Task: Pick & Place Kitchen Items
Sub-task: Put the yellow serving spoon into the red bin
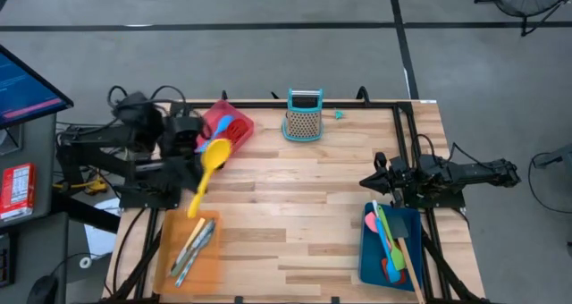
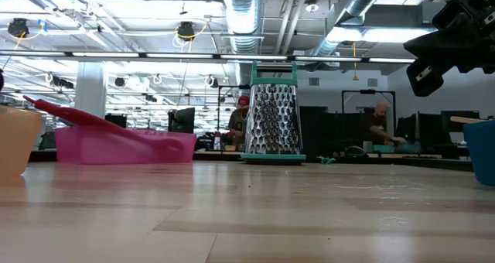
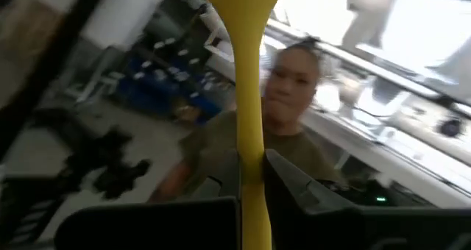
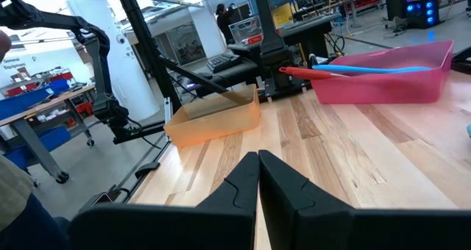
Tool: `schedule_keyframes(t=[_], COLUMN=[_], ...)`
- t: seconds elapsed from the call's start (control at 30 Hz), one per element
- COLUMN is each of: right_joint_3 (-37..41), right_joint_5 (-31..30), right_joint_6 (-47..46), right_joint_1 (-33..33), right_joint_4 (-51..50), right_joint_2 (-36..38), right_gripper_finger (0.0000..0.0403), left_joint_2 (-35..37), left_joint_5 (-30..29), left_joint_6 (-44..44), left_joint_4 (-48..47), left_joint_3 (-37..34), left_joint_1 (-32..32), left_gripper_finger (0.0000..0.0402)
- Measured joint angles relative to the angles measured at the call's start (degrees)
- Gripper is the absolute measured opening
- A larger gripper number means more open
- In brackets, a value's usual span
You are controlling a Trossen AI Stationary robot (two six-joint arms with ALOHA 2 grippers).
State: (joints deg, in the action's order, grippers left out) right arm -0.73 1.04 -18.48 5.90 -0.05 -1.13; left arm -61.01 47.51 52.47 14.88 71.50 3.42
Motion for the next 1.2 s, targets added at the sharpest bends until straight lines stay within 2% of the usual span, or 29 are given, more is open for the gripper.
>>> schedule_keyframes(t=[0.23,0.37,0.5,0.67,0.73,0.93,1.2], right_joint_3=[-0.01,0.0,0.0,0.01,0.01,-0.01,-0.01], right_joint_5=[0.0,0.0,0.0,0.0,0.0,0.0,0.0], right_joint_6=[0.0,0.0,0.0,0.0,0.0,0.0,0.0], right_joint_1=[0.01,0.01,0.01,0.01,0.0,-0.01,0.01], right_joint_4=[0.0,0.0,0.0,0.0,-0.01,0.0,0.0], right_joint_2=[0.02,0.0,0.01,0.0,0.0,0.0,0.01], right_gripper_finger=[0.001,0.001,0.001,0.001,0.001,0.001,0.001], left_joint_2=[-0.05,-0.05,-0.05,-0.12,-0.28,-2.81,-13.94], left_joint_5=[-0.53,-4.69,-12.02,-24.99,-27.95,-30.28,-32.78], left_joint_6=[-10.47,-19.21,-25.85,-25.23,-26.2,-33.66,-40.01], left_joint_4=[-21.28,-34.89,-47.1,-59.97,-62.74,-67.02,-76.72], left_joint_3=[0.0,0.0,0.0,0.0,0.0,0.0,0.0], left_joint_1=[-8.22,-14.12,-20.02,-28.16,-31.51,-41.89,-50.38], left_gripper_finger=[0.0012,0.0012,0.0012,0.0012,0.0012,0.0012,0.0012])
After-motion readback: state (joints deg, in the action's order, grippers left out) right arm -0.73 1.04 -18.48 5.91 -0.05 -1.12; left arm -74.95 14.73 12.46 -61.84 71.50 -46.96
